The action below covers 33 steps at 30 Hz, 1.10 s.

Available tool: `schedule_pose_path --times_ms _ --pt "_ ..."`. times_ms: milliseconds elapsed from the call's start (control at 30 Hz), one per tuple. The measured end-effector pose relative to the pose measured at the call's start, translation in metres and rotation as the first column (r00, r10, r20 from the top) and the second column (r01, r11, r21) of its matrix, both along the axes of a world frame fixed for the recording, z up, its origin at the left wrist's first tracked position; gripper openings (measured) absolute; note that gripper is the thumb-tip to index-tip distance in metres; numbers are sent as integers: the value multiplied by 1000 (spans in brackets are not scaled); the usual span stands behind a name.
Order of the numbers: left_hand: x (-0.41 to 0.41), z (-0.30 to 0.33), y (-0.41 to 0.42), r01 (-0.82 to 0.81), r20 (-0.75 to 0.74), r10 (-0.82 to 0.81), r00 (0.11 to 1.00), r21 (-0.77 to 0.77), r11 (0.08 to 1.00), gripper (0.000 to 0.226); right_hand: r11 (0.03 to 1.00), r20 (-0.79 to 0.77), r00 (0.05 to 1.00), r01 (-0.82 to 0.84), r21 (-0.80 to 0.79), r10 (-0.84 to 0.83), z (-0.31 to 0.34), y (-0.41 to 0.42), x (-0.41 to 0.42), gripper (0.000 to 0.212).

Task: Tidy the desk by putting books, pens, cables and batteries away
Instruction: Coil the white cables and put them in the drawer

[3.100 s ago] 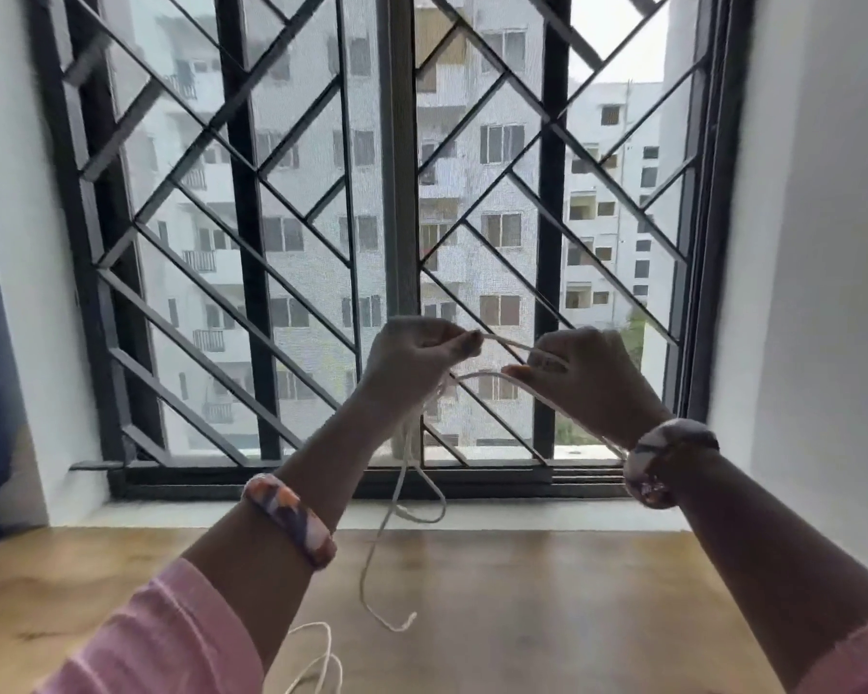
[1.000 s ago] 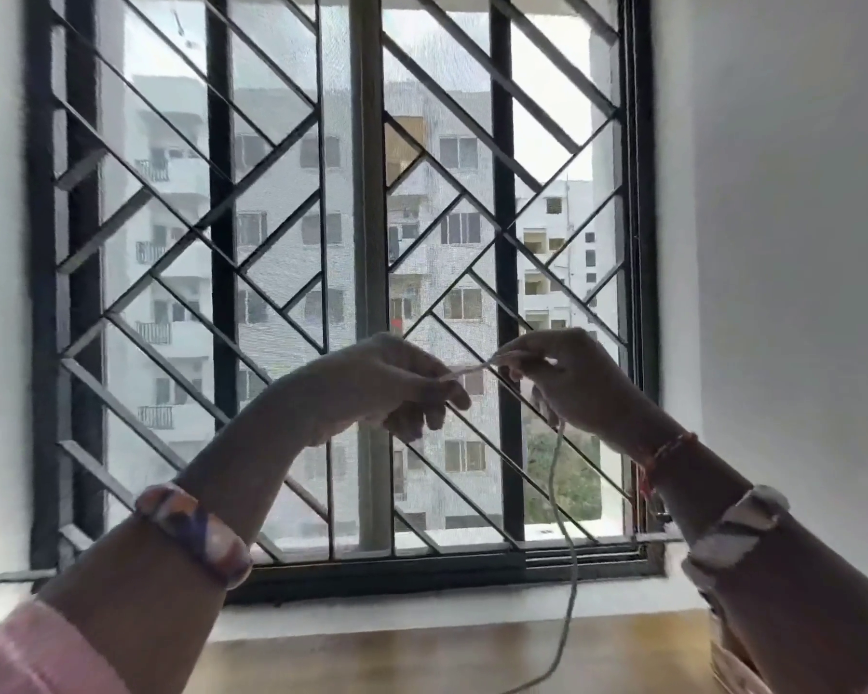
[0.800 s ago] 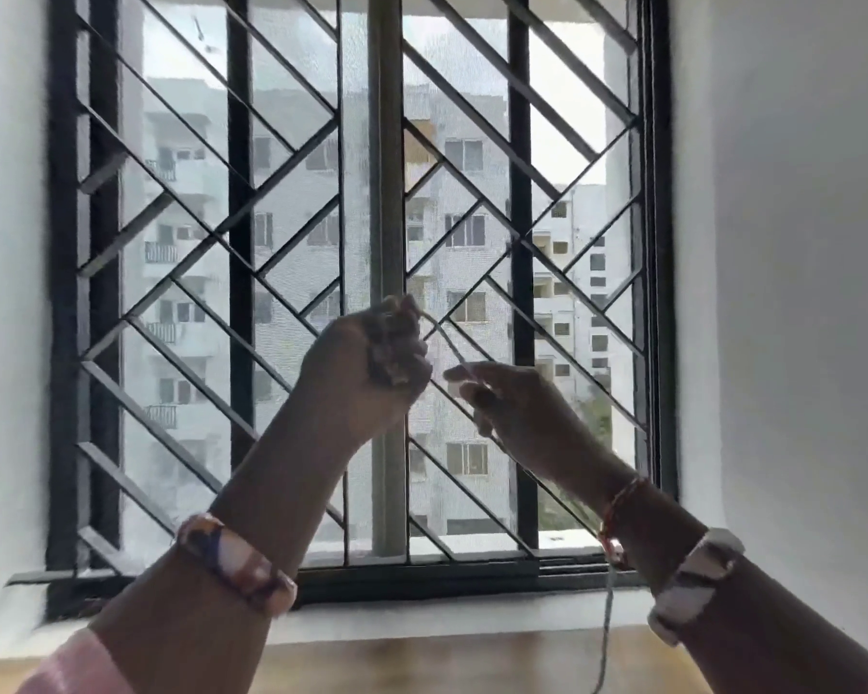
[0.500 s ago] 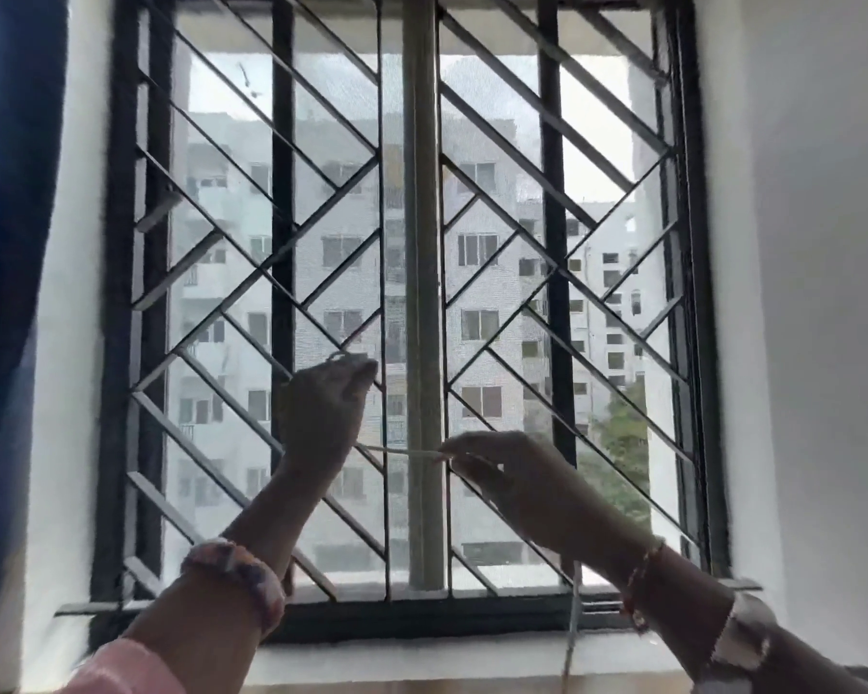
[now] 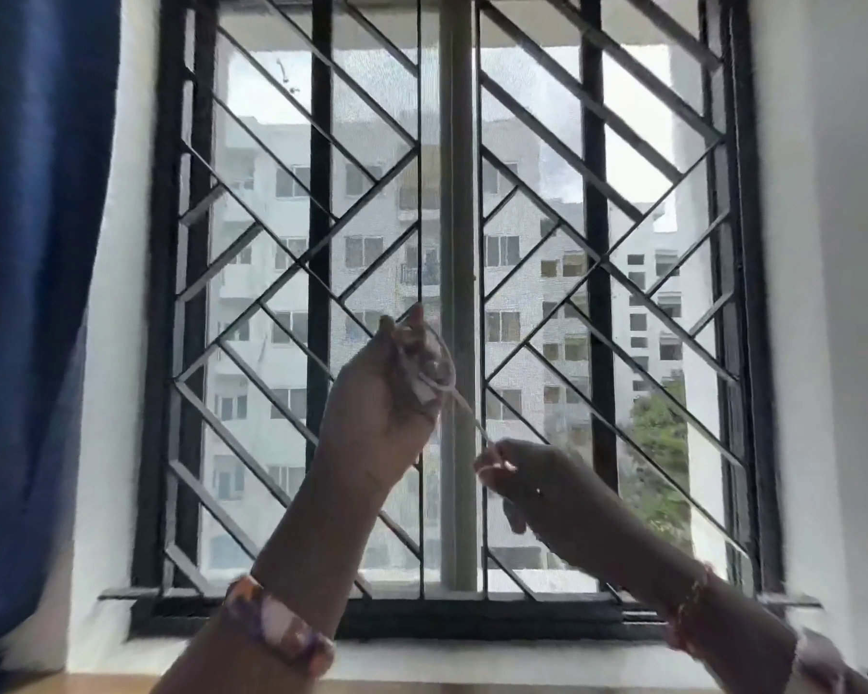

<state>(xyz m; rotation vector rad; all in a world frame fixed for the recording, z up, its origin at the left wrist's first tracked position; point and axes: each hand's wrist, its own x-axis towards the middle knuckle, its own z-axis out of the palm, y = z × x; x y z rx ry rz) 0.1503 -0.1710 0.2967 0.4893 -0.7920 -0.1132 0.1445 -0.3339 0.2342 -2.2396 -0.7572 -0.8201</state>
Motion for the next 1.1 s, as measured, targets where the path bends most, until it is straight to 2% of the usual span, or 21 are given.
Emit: schedule_pose_path --times_ms 67,100,133,167,200,233,300,367,400,500,567,633,700,767,800,867,900,933,967,1000,1100 --pt "22 9 12 -385 52 388 920 -52 921 26 990 -177 974 -136 35 140 -6 6 -3 23" --pt "35 10 20 -645 168 635 754 11 764 25 987 -194 967 -157 43 162 -6 6 -4 26" --pt "49 8 29 -887 375 812 447 69 457 24 989 -167 975 -143 33 147 -2 4 -2 27" --pt "59 4 37 -995 612 785 95 54 79 24 995 -89 991 -99 8 99 2 0 1 25" --pt "66 -2 41 -986 799 593 -105 -5 -168 24 999 16 999 -28 -20 29 7 -5 5 20" --pt "70 -8 43 -962 918 379 -115 -8 -272 24 998 124 991 54 -44 -49 12 -11 11 16" --pt "67 -18 41 -927 952 135 276 301 -225 24 982 289 943 185 -47 -164 20 -22 24 16" --pt "53 -23 37 -674 674 14 739 739 -14 29 976 347 915 219 4 -207 24 -30 37 23" --pt "47 -25 33 -496 506 -56 861 858 137 32 975 357 908 219 38 -218 24 -31 42 27" --pt "33 -22 20 106 214 -392 895 749 653 40 977 334 922 156 146 -197 19 -20 44 43" --pt "31 -17 9 403 186 -544 818 488 774 45 978 275 949 106 178 -153 11 -8 42 44" --pt "26 -8 0 399 202 -461 864 285 872 40 983 199 973 85 160 -117 2 1 41 31" --pt "23 2 -3 95 146 -106 983 80 992 26 990 119 988 86 107 -99 -5 3 42 20" --pt "30 11 4 -445 165 440 883 -3 895 15 997 54 996 75 29 -77 -11 1 39 22" --pt "37 13 8 -697 236 677 697 -1 717 19 997 41 997 69 -16 -69 -14 0 36 22" --pt "55 11 21 -995 467 883 53 -44 84 22 997 31 999 42 -66 -40 -18 -3 33 19" --pt "63 6 29 -972 581 780 -233 -109 -209 19 997 33 999 34 -63 -32 -18 -5 33 19" --pt "70 1 37 -908 681 619 -392 -177 -380 17 998 49 998 38 -51 -35 -17 -6 33 19" --pt "74 -5 45 -882 791 464 -398 -191 -431 16 998 78 996 49 -38 -45 -15 -8 34 21" --pt "76 -10 50 -901 890 343 -301 -148 -408 17 998 113 992 58 -25 -55 -13 -10 36 23" --pt "71 -31 52 -925 975 124 183 214 -313 28 997 207 975 83 4 -82 -6 -20 39 30"
